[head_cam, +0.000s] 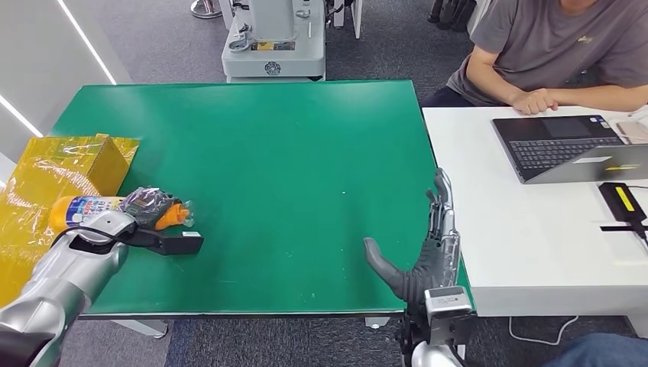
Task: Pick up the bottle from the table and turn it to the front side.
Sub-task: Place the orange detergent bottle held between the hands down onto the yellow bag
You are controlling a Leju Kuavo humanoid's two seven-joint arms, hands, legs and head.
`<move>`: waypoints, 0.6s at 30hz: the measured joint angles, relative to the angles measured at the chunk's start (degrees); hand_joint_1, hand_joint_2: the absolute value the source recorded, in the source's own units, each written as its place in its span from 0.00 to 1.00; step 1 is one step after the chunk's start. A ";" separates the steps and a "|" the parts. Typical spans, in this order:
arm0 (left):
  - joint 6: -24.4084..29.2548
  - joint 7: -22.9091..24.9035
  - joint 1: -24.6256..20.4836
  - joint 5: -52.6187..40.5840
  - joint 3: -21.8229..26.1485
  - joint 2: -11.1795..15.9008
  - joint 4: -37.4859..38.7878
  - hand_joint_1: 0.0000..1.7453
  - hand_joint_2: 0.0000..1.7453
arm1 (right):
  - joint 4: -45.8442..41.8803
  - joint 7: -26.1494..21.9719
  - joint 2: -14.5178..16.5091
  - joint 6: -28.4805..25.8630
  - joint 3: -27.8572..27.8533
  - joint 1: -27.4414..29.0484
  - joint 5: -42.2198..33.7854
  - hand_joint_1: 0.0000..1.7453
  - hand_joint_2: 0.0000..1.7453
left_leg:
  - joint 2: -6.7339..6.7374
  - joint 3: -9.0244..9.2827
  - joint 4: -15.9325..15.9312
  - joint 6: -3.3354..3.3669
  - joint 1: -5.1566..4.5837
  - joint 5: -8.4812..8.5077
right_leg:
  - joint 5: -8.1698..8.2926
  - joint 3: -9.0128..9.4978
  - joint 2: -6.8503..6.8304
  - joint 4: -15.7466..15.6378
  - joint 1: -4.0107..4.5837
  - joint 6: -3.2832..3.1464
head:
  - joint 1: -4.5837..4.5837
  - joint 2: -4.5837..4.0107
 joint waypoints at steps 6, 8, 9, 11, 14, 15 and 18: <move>0.20 0.84 -1.23 -1.53 -1.38 -0.25 0.39 0.19 1.00 | 0.03 -0.50 0.00 -0.76 0.00 -0.01 -0.72 0.00 1.00 | 0.00 0.00 0.00 0.00 0.00 0.00 | 0.00 0.00 0.00 0.00 0.00 0.00 | -0.01 0.00; 0.24 1.34 -1.56 -1.65 -1.42 -0.44 0.53 0.00 1.00 | 0.03 -0.60 0.00 -1.04 0.00 -0.01 -0.87 0.00 1.00 | 0.00 0.00 0.00 0.00 0.00 0.00 | 0.00 0.00 0.00 0.00 0.00 0.00 | -0.01 0.00; 0.21 1.49 -1.71 -1.64 -1.43 -0.54 0.60 0.00 1.00 | 0.03 -0.66 0.00 -1.16 0.00 -0.01 -0.91 0.00 1.00 | 0.00 0.00 0.00 0.00 0.00 0.00 | 0.00 0.00 0.00 0.00 0.00 0.00 | -0.01 0.00; 0.02 1.67 -1.99 -1.65 -1.43 -0.73 0.76 0.00 1.00 | 0.03 -0.73 0.00 -1.35 0.00 -0.01 -0.95 0.00 1.00 | 0.00 0.00 0.00 0.00 0.00 0.00 | 0.00 0.01 0.00 0.00 0.00 0.00 | -0.01 0.00; -0.62 1.80 -2.34 -1.82 -1.44 -0.92 1.00 0.00 1.00 | 0.03 -0.80 0.00 -1.56 0.00 -0.01 -0.98 0.00 1.00 | 0.00 0.00 0.00 0.00 0.00 0.00 | 0.00 0.00 0.00 0.00 0.00 0.00 | -0.01 0.00; -0.90 1.87 -2.44 -1.86 -1.44 -0.97 1.08 0.00 1.00 | 0.03 -0.82 0.00 -1.62 0.00 -0.01 -1.01 0.00 1.00 | 0.00 0.00 0.00 0.00 0.00 0.00 | 0.00 0.00 0.00 0.00 0.00 0.00 | -0.01 0.00; -1.77 2.26 -2.63 -1.95 -1.45 -1.10 1.33 0.00 1.00 | 0.03 -0.82 0.00 -1.72 0.00 0.00 -1.16 0.00 1.00 | 0.00 0.00 0.00 0.00 0.00 0.00 | 0.00 0.00 0.00 0.01 0.00 0.00 | -0.01 0.00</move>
